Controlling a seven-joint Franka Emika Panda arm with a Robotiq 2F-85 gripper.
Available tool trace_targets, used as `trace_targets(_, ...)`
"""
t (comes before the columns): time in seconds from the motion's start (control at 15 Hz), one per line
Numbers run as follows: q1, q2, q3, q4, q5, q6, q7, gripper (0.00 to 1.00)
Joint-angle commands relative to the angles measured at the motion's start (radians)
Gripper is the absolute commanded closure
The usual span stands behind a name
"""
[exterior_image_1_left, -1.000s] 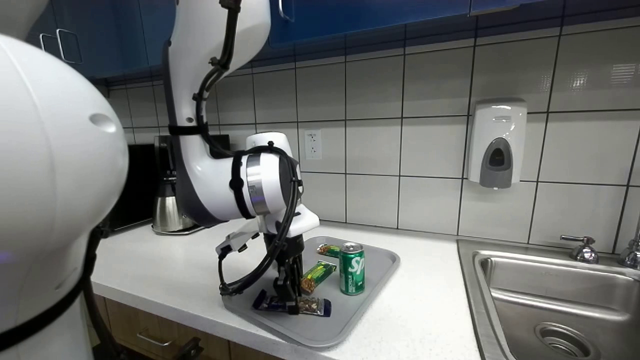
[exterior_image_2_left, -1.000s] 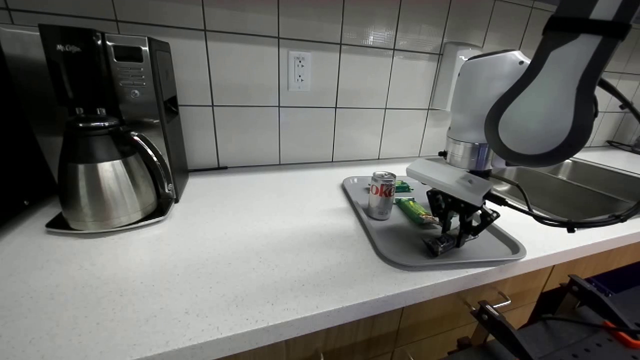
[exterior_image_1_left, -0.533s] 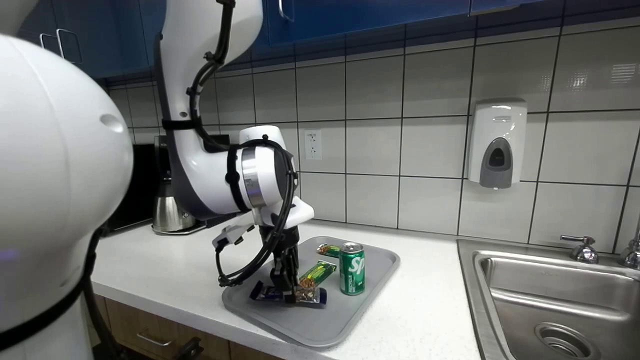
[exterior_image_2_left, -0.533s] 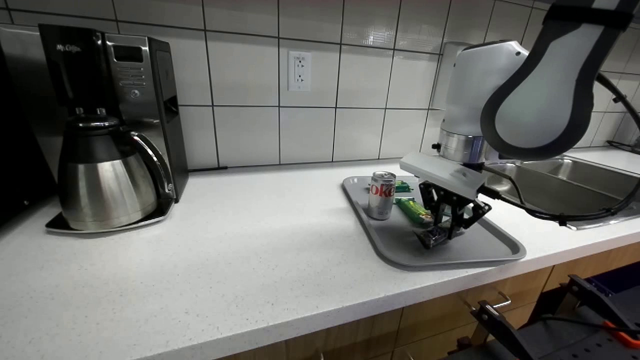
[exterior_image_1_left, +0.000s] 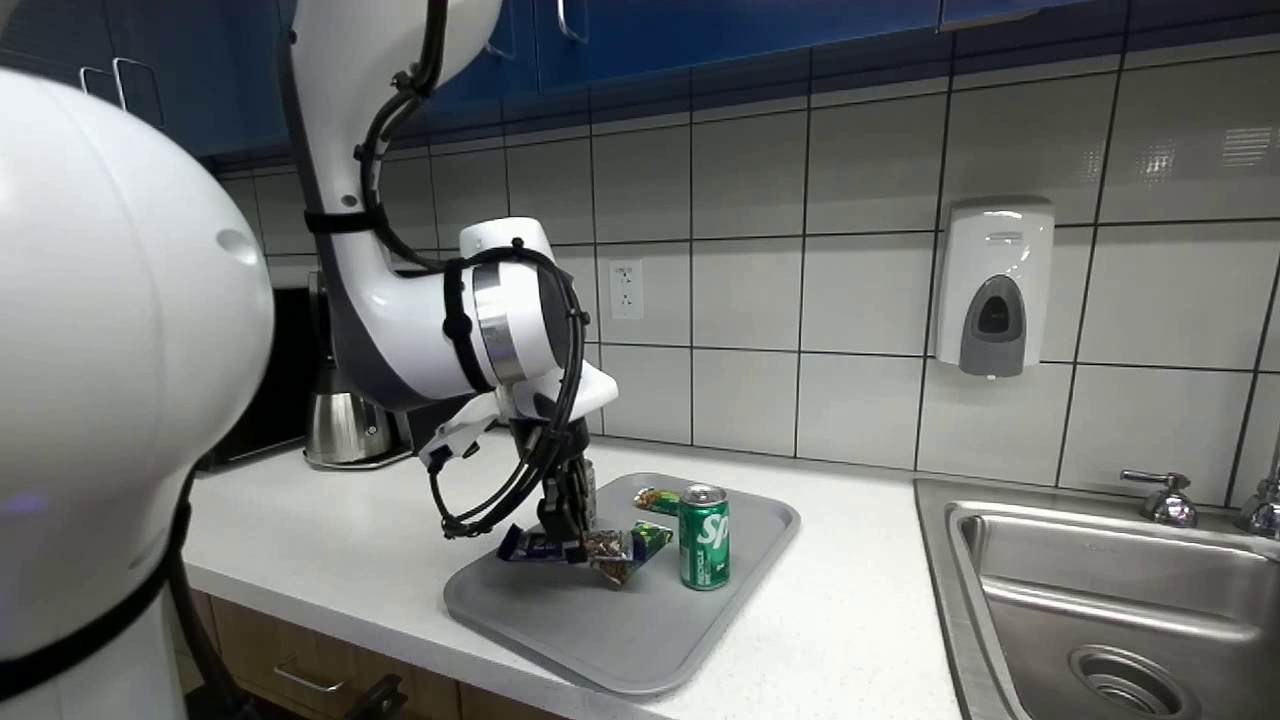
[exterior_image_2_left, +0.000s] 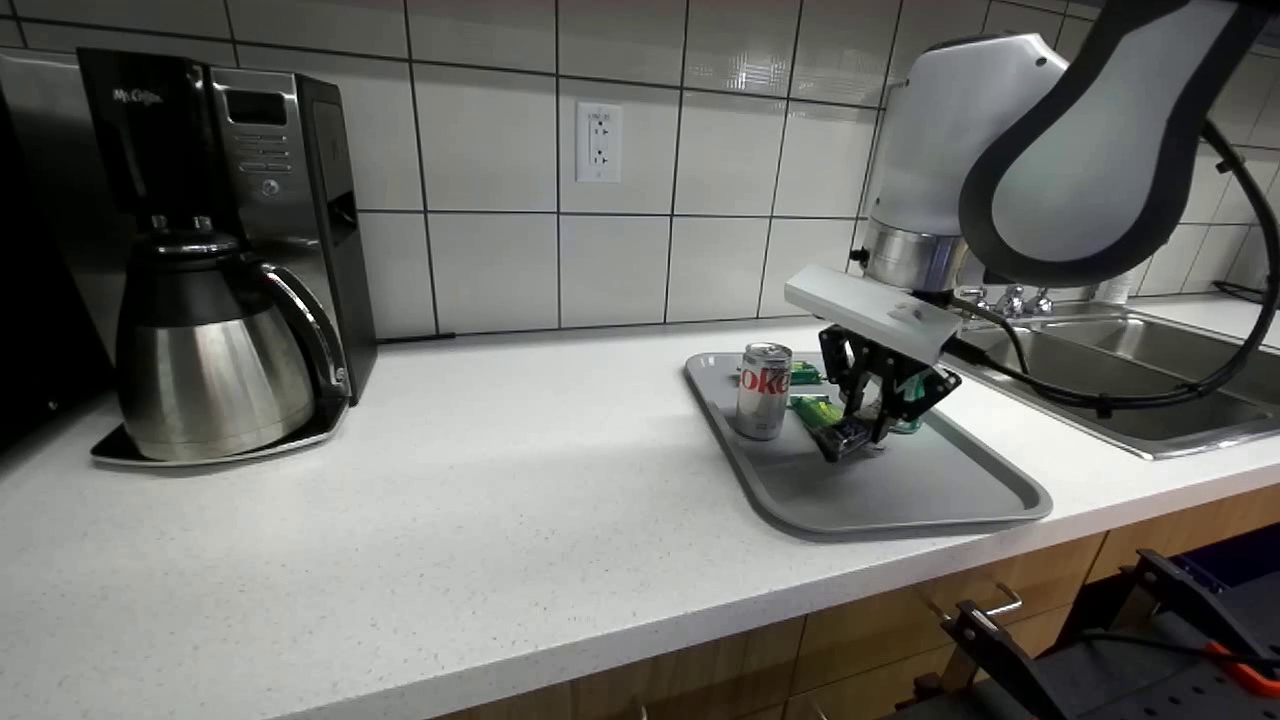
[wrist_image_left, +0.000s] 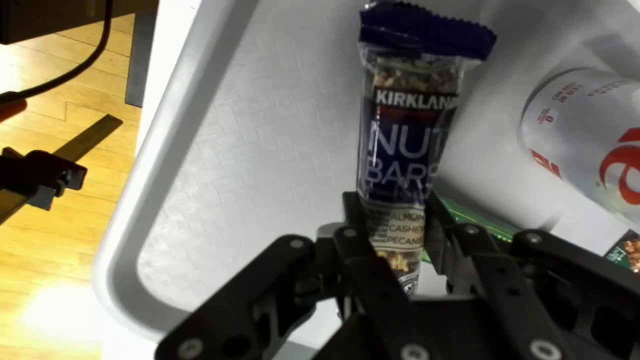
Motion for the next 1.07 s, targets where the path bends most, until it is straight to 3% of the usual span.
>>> trace_targets(0.0, 0.018, -0.071, 0.000, -0.013, -0.032, -0.021, 0.015, 0.92)
trace_targets(1.0, 0.054, -0.200, 0.013, -0.001, -0.038, -0.044, -0.009, 0.92)
